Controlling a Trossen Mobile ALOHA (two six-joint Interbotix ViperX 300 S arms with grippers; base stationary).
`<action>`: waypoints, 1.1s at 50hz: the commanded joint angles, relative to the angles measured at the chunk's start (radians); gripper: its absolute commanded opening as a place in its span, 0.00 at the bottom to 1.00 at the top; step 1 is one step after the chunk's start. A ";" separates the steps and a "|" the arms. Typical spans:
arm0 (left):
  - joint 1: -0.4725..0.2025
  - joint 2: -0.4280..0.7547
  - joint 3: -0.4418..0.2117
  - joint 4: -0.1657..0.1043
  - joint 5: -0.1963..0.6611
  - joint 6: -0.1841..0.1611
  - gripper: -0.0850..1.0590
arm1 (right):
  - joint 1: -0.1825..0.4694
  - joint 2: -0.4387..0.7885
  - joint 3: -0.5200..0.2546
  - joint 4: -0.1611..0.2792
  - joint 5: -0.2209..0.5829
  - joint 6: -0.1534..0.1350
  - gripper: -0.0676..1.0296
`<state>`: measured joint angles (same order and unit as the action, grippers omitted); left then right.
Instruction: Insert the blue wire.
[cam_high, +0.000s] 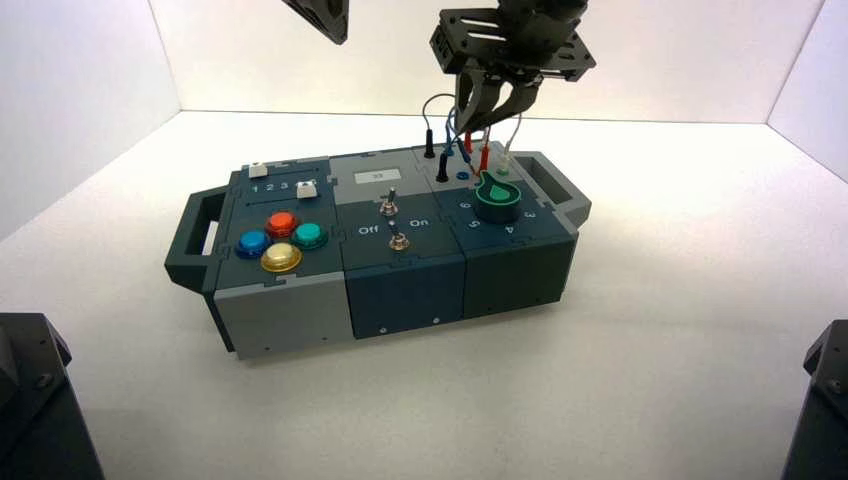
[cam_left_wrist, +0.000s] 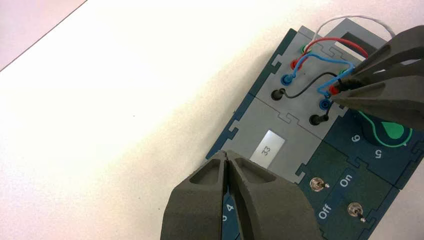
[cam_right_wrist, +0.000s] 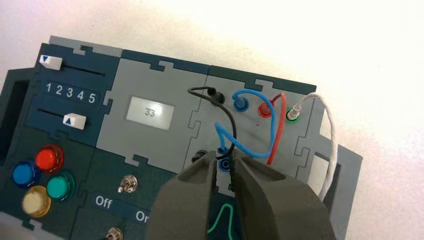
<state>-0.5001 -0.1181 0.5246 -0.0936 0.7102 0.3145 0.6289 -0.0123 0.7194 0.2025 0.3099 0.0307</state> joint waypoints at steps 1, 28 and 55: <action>0.005 -0.029 -0.012 0.002 -0.009 0.005 0.05 | -0.008 -0.035 -0.018 -0.005 0.005 0.000 0.21; 0.006 -0.029 -0.011 0.002 -0.018 0.011 0.05 | -0.005 -0.115 0.025 0.002 0.092 0.012 0.22; 0.005 -0.029 -0.011 0.002 -0.031 0.014 0.05 | 0.025 -0.055 0.002 0.028 0.100 0.011 0.30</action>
<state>-0.5016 -0.1181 0.5246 -0.0936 0.6888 0.3206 0.6381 -0.0644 0.7532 0.2255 0.4142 0.0383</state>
